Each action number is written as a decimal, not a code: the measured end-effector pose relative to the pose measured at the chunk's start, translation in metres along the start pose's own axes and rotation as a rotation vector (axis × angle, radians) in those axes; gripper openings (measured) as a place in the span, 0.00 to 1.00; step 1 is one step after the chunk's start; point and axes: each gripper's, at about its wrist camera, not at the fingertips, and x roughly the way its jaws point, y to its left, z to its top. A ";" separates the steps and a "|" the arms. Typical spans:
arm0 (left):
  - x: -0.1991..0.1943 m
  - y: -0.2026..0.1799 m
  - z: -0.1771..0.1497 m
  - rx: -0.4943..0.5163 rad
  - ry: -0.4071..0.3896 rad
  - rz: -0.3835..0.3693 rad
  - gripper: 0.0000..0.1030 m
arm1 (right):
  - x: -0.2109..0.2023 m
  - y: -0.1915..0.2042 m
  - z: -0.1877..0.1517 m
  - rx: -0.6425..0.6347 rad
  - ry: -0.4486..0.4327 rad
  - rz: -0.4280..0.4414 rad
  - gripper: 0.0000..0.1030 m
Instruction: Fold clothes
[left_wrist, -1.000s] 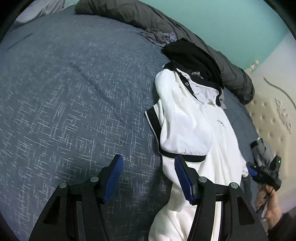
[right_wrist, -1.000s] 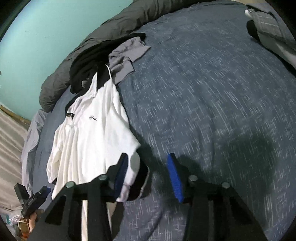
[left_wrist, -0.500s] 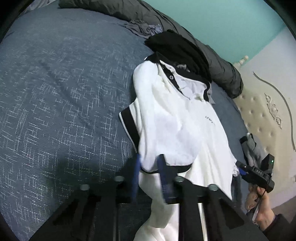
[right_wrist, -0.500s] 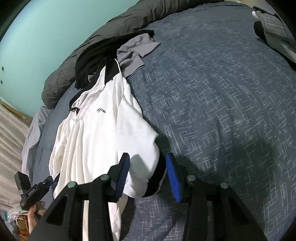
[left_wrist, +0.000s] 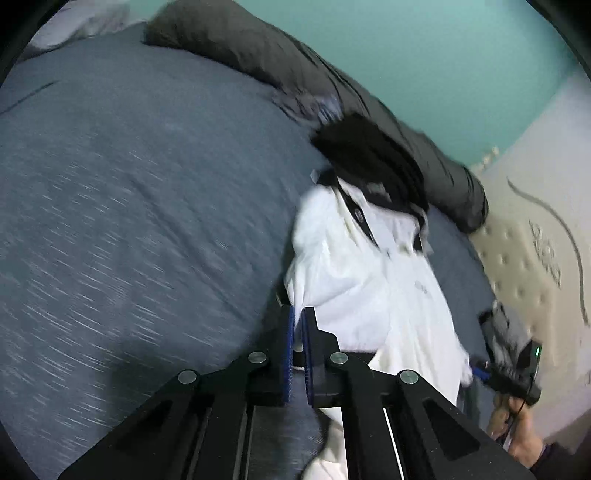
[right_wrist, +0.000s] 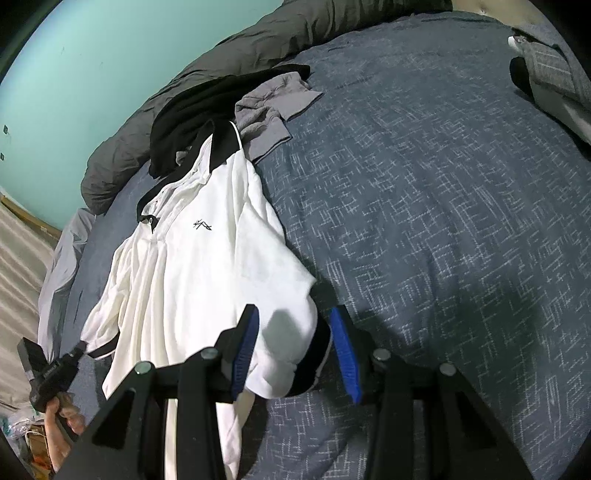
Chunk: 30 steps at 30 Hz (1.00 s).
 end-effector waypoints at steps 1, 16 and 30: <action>-0.006 0.006 0.004 -0.014 -0.020 0.011 0.04 | 0.001 0.000 0.000 -0.003 0.003 -0.004 0.40; -0.034 0.033 0.024 -0.076 -0.131 0.144 0.06 | -0.003 -0.009 0.007 0.037 -0.001 -0.088 0.40; -0.035 0.023 0.020 -0.040 -0.128 0.163 0.10 | 0.009 0.026 0.003 -0.089 -0.007 -0.062 0.05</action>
